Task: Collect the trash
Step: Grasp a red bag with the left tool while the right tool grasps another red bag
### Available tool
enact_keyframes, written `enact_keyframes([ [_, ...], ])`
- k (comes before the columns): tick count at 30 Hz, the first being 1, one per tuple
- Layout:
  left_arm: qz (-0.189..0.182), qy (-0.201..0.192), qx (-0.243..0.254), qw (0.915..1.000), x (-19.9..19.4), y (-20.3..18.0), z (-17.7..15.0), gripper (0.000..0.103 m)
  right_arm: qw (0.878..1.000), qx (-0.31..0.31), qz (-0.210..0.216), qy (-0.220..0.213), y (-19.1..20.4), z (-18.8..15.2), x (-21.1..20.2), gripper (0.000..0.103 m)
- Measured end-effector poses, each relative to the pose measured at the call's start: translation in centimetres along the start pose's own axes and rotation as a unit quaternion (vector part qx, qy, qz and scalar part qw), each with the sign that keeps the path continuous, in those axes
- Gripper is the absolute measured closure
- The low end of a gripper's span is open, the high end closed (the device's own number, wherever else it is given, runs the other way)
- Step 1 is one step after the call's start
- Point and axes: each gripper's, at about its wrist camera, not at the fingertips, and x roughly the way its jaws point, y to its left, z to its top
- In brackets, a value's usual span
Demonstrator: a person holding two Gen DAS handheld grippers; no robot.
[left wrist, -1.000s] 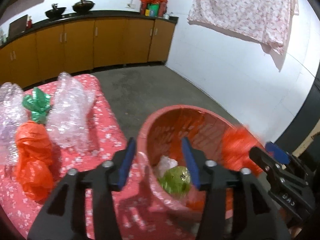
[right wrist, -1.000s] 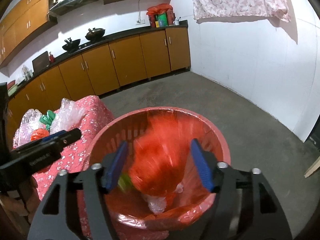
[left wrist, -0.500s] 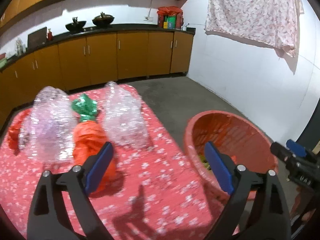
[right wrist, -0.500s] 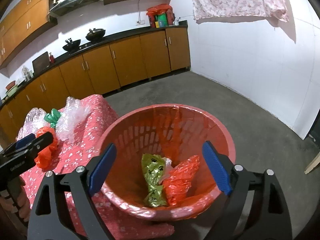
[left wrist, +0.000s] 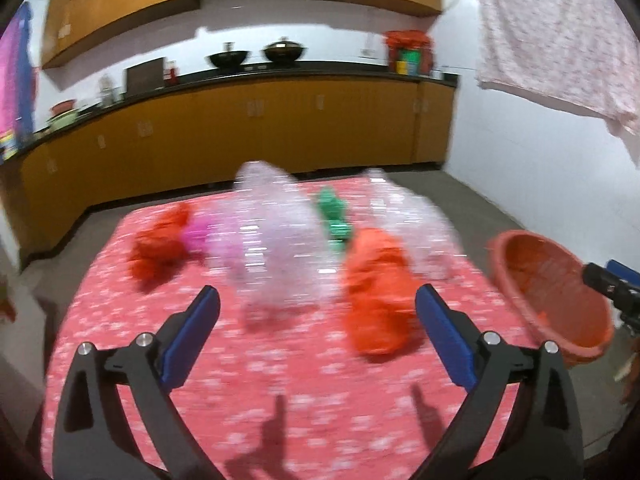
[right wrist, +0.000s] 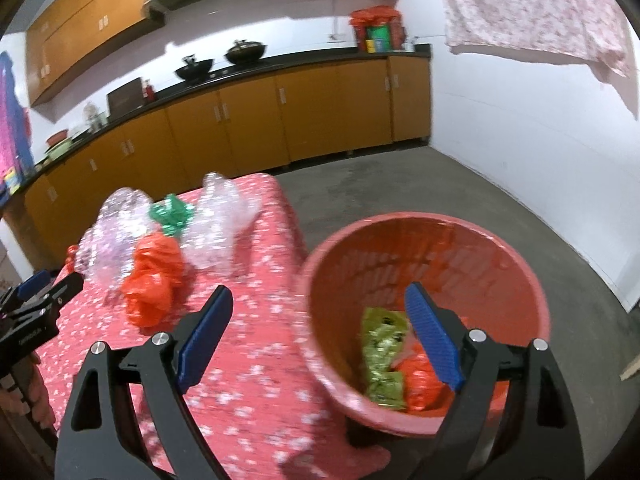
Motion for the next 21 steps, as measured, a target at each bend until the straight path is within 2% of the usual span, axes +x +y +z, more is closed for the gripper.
enact_keyframes([
  [4,0.048,0.004,-0.018,0.9987,0.1,4.4,-0.4,0.007,1.000,-0.016,0.026,0.007,3.1,0.1,0.9,0.016],
  [8,0.098,0.004,-0.041,0.9943,0.7,9.1,-0.2,0.007,0.998,-0.032,0.055,0.014,6.9,0.2,2.2,0.016],
  [11,0.123,0.010,-0.061,0.9906,1.8,12.3,0.4,0.007,0.996,-0.047,0.069,0.020,9.6,0.3,3.4,0.016],
  [16,0.142,0.029,-0.088,0.9856,4.7,16.0,1.3,0.007,0.995,-0.055,0.078,0.037,12.9,0.5,6.5,0.021],
  [21,0.136,0.049,-0.099,0.9845,8.0,17.6,2.1,0.007,0.994,-0.061,0.073,0.062,14.3,0.1,9.5,0.023],
])
